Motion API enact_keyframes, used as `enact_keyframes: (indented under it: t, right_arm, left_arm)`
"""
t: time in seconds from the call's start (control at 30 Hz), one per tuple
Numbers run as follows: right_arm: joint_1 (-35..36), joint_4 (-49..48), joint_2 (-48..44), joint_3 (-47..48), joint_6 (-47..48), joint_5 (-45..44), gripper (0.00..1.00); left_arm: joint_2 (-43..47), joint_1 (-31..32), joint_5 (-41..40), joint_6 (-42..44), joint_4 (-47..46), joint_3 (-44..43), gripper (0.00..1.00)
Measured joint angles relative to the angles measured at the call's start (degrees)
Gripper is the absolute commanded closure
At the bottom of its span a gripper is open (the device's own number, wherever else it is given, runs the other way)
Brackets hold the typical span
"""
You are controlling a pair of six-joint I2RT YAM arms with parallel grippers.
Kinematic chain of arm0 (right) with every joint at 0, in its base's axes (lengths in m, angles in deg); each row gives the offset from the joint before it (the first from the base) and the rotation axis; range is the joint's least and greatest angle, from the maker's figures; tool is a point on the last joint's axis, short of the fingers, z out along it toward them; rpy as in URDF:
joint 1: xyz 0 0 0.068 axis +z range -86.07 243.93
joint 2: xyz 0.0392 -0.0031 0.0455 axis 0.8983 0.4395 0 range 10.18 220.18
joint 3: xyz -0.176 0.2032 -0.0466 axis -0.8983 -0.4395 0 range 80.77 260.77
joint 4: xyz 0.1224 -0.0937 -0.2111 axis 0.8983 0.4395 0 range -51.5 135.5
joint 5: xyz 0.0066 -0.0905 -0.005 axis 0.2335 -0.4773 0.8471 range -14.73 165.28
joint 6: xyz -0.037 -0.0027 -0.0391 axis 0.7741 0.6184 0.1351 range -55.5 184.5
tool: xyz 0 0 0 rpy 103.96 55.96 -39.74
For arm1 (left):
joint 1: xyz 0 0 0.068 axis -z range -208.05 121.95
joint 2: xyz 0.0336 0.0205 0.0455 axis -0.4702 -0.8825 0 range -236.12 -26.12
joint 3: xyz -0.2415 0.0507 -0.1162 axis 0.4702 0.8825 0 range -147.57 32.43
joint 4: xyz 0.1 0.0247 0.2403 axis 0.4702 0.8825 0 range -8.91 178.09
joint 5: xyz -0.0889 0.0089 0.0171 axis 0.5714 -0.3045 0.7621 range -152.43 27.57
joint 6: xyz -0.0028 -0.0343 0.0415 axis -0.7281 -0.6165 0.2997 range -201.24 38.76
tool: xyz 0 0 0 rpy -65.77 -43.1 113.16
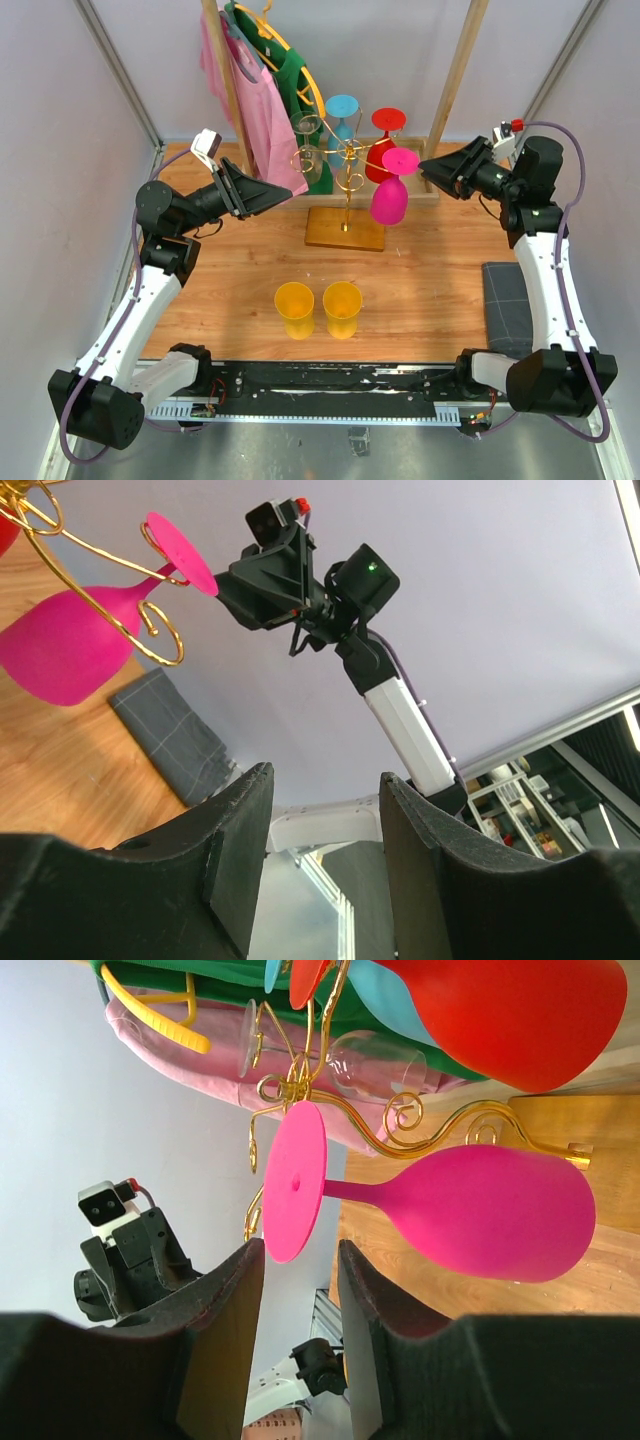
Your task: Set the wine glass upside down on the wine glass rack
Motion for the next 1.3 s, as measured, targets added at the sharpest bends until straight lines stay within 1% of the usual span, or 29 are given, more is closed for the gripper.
enact_keyframes:
  t: [0.2,0.4,0.53,0.63,0.8,1.3]
  right_arm:
    - [0.22,0.11,0.13,-0.07,0.00,-0.02,0.67]
    - [1.95,0.09,1.70,0.02,0.00,-0.11,0.71]
    - [2.91,0.02,2.86,0.11,-0.04,-0.11,0.83]
    - [2.91,-0.02,3.10,0.31,0.00,-0.26,0.88]
    - [2.91,-0.44,3.26,0.83,-0.35,-0.24,0.99]
    - [2.91,-2.60,7.54,4.46,-1.31,-0.48,0.99]
  left_arm:
    - [0.00,0.00,0.00,0.00,0.02,0.00,0.48]
    - [0.00,0.00,0.00,0.00,0.02,0.00,0.48]
    - [0.00,0.00,0.00,0.00,0.02,0.00,0.48]
    - [0.00,0.00,-0.02,0.00,0.02,0.00,0.48]
    - [0.00,0.00,-0.02,0.00,0.02,0.00,0.48]
    - [0.00,0.00,-0.02,0.02,0.02,0.00,0.48]
